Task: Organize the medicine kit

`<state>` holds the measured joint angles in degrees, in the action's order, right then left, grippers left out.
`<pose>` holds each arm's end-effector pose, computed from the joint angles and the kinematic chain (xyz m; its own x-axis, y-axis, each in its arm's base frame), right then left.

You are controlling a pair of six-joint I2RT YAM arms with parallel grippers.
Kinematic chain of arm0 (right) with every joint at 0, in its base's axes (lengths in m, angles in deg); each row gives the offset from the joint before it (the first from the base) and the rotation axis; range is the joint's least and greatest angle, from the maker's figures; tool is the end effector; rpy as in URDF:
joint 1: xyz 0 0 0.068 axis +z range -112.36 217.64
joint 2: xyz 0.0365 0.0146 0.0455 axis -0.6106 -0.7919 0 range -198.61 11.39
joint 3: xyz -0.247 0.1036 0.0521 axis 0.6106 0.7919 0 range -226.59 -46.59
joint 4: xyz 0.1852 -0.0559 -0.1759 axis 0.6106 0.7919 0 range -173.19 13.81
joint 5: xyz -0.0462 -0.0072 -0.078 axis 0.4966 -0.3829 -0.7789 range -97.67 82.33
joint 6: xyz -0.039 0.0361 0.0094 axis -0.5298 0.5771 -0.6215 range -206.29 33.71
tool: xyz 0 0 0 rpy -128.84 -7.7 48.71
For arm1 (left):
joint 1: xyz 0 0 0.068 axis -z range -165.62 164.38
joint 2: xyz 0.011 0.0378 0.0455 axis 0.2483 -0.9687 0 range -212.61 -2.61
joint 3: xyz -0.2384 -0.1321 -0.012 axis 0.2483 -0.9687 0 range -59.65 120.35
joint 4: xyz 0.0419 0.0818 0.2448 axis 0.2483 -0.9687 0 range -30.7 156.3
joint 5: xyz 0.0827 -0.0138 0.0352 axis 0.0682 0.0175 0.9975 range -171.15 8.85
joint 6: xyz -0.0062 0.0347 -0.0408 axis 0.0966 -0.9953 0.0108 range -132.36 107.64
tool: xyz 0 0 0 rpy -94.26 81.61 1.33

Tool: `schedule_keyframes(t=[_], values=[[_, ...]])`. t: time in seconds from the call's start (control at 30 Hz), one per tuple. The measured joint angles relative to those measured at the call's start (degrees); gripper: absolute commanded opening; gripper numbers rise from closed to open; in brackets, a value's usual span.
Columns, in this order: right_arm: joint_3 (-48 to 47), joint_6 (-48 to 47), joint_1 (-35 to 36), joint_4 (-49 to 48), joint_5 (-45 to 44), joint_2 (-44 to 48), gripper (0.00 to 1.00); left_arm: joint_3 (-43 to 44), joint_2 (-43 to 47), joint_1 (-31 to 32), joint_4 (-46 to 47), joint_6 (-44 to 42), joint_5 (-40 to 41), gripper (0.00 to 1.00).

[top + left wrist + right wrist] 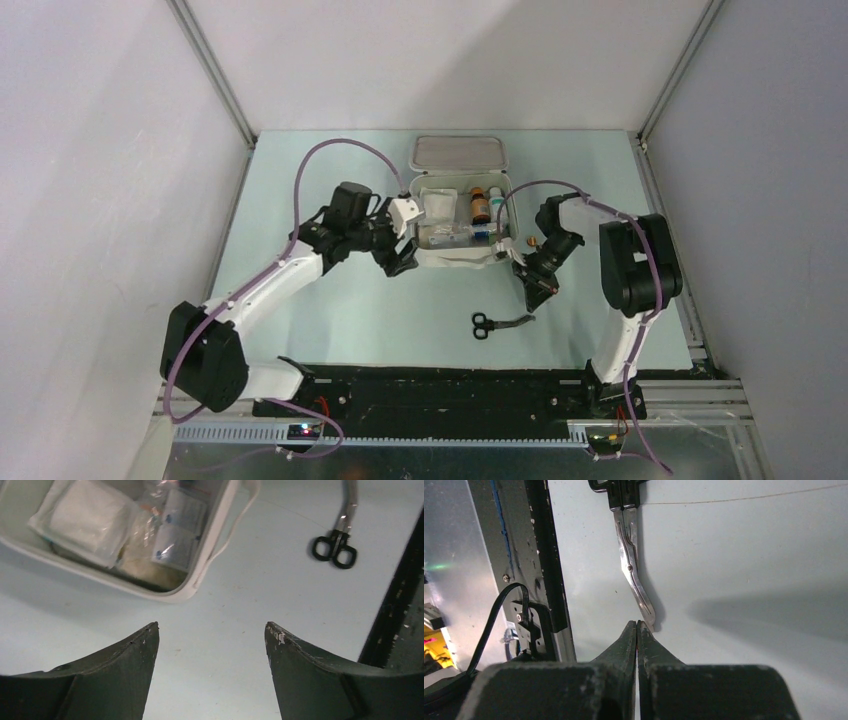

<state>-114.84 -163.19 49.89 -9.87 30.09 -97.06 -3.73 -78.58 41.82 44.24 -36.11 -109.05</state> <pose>0.2775 0.0826 0.1580 -0.2722 -0.8471 -0.4565 -0.8567 -0.0028 0.5158 0.2453 -0.1461 0.2713 -0.2565 0.5343 -0.8055 0.8945 0.4469 0.0116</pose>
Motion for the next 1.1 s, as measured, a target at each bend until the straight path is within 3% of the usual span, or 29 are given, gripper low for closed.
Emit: schedule_keyframes(t=[0.07, 0.13, 0.23, 0.3, 0.6, 0.73, 0.8, 0.87, 0.93, 1.0, 1.1], values=[[0.8, 0.0, 0.7, -0.9, -0.3, 0.9, 0.00, 0.0, 0.0, 1.3, -0.1, -1.0, -1.4, 0.82], [1.5, 0.0, 1.3, -1.6, -0.8, 1.5, 0.09, 0.0, -0.1, 2.7, -0.2, -1.7, -2.7, 0.82], [3.0, 0.1, 2.1, -3.0, -1.5, 3.2, 0.42, -0.1, -0.5, 3.9, -0.3, -2.4, -4.0, 0.82], [4.9, 0.3, 2.6, -4.7, -2.5, 5.3, 0.48, -0.8, -0.5, 4.0, -0.3, -2.8, -4.3, 0.81], [15.3, 1.6, 7.3, -15.9, -7.9, 16.1, 0.52, -2.3, -0.4, 4.0, 0.2, -3.2, -2.9, 0.81], [18.6, 4.0, 10.2, -21.8, -10.4, 18.5, 0.50, -4.0, 0.4, 4.1, 0.9, -3.2, -1.2, 0.81], [20.0, 4.9, 11.7, -23.9, -11.9, 19.9, 0.44, -4.3, 0.6, 4.1, 1.0, -3.2, -0.7, 0.81], [21.1, 5.3, 12.9, -26.1, -13.2, 21.2, 0.33, -4.4, 0.8, 4.1, 1.1, -3.2, -0.3, 0.81], [22.2, 5.3, 13.8, -28.5, -14.5, 22.2, 0.11, -4.4, 0.8, 4.1, 1.5, -3.2, -0.2, 0.81], [22.9, 4.9, 14.5, -30.2, -15.6, 22.9, 0.00, -4.4, 0.8, 4.1, 1.6, -3.2, 0.0, 0.81], [23.2, 5.2, 14.9, -31.6, -16.9, 23.3, 0.00, -4.5, 0.8, 4.1, 2.5, -3.3, 0.5, 0.81]])
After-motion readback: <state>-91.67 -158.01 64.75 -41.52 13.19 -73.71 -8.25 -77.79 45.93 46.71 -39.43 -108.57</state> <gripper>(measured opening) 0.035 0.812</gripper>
